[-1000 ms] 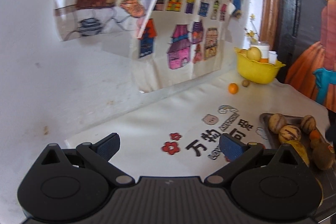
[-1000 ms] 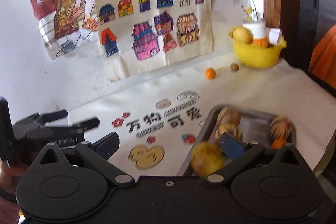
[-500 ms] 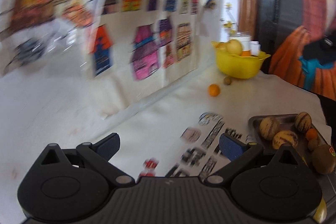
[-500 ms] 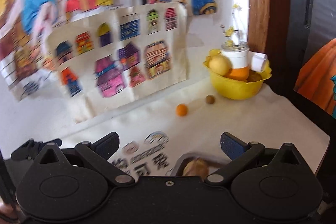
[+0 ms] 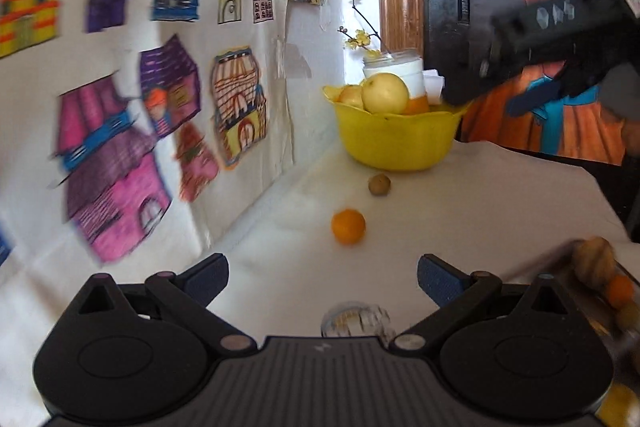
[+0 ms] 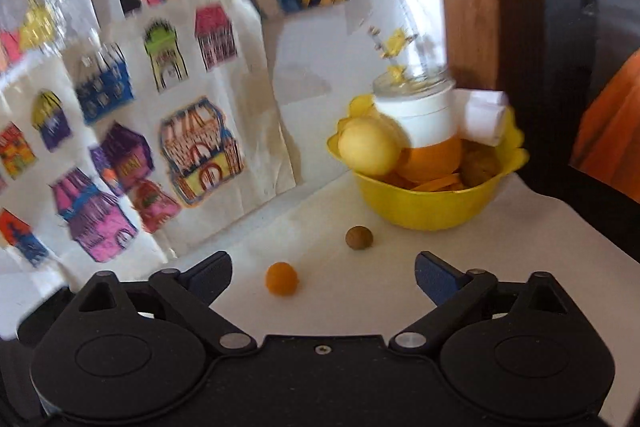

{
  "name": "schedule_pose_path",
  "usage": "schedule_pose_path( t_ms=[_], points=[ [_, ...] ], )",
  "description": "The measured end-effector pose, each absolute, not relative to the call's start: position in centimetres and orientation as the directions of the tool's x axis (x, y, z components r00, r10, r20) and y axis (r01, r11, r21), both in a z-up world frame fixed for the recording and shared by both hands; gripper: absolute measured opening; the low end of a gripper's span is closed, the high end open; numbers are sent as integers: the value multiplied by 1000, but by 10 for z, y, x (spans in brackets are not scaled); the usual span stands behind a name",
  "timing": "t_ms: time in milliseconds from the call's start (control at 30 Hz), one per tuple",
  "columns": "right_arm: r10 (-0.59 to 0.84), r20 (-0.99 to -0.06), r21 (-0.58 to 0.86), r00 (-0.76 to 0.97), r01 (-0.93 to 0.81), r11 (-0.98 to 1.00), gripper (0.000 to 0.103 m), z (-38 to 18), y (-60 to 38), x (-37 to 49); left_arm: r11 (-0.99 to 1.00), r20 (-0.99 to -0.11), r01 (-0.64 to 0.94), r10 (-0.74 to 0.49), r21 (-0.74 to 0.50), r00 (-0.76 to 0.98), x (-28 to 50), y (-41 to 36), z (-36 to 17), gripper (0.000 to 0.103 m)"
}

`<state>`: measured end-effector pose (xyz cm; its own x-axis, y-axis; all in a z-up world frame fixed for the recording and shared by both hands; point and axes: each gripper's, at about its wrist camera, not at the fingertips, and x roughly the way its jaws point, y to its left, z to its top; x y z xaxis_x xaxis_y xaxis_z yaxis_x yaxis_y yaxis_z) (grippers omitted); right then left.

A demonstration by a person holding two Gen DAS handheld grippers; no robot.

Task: Organize fruits
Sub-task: 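Grasp the small orange with the left tool while the right tool grasps a small brown fruit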

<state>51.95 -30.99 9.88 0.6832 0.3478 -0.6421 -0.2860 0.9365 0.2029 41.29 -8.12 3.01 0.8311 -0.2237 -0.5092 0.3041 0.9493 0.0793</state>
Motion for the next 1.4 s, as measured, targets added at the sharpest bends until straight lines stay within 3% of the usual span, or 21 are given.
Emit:
schedule_pose_path(
  t_ms=[200,500,700,967,1400],
  points=[
    [350,-644,187,681,-303,934,94,63,-294,557,949,-503,310,-238,63,831,456,-89,14,103],
    [310,-686,205,659,-233,950,76,19,-291,598,949,-514,314,-269,0,815,495,-90,-9,102],
    [288,-693,202,661,-206,958,61,0,-289,615,943,-523,332,-290,-14,802,510,-93,-16,93],
    [286,-694,210,660,-195,958,57,-13,-285,629,939,-544,342,-306,-37,781,519,-97,-19,86],
    [261,-698,170,667,-201,965,36,-19,-283,633,941,-589,336,-291,-36,754,534,-112,-24,63]
  ],
)
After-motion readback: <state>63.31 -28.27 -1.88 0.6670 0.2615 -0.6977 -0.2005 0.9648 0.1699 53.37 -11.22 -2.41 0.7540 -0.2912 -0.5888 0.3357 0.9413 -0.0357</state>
